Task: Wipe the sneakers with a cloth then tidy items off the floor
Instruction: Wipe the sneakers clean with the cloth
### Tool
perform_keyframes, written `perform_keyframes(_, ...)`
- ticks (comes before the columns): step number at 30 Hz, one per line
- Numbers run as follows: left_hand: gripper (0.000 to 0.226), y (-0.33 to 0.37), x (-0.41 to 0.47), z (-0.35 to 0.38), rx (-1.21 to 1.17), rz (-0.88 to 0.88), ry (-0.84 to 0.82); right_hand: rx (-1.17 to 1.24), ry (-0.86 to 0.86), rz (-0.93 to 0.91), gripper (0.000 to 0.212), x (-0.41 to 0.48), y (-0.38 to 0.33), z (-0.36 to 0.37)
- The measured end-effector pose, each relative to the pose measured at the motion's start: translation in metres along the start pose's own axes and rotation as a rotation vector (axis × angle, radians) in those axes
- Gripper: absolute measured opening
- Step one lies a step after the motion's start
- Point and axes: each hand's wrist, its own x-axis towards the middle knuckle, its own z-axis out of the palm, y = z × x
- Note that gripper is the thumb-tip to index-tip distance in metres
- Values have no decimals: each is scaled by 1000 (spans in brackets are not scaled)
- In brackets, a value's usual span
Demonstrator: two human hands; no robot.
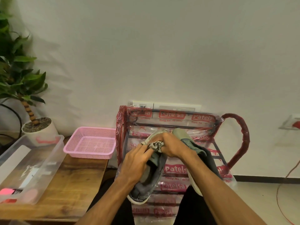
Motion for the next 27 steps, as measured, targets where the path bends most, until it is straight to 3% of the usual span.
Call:
perform_keyframes(4, 18, 1, 2, -2, 0, -23, 15, -323, 138, 99, 36, 10, -3, 12)
perform_keyframes(9, 24, 2, -3, -6, 17, -5, 2, -88, -29, 5, 35, 2, -15, 2)
perform_keyframes(11, 25, 4, -1, -5, 1, -14, 9, -228, 48, 30, 33, 5, -8, 1)
perform_keyframes(14, 45, 7, 5, -3, 6, -47, -15, -485, 174, 68, 29, 8, -2, 3)
perform_keyframes(16, 46, 8, 7, -2, 16, -50, -9, -454, 185, 75, 24, 9, -5, 3)
perform_keyframes(19, 47, 7, 6, -2, 5, -63, -2, -199, 69, 35, 23, 6, -17, 3)
perform_keyframes(21, 50, 6, 5, 1, 8, -65, -7, -161, 26, 0, 24, 5, -16, 1)
perform_keyframes(25, 44, 7, 3, 0, 54, -66, 2, -481, 151, 58, 27, 6, -2, -4)
perform_keyframes(27, 36, 8, 2, -4, 71, -76, -2, -492, 282, 58, 35, 3, 3, -6)
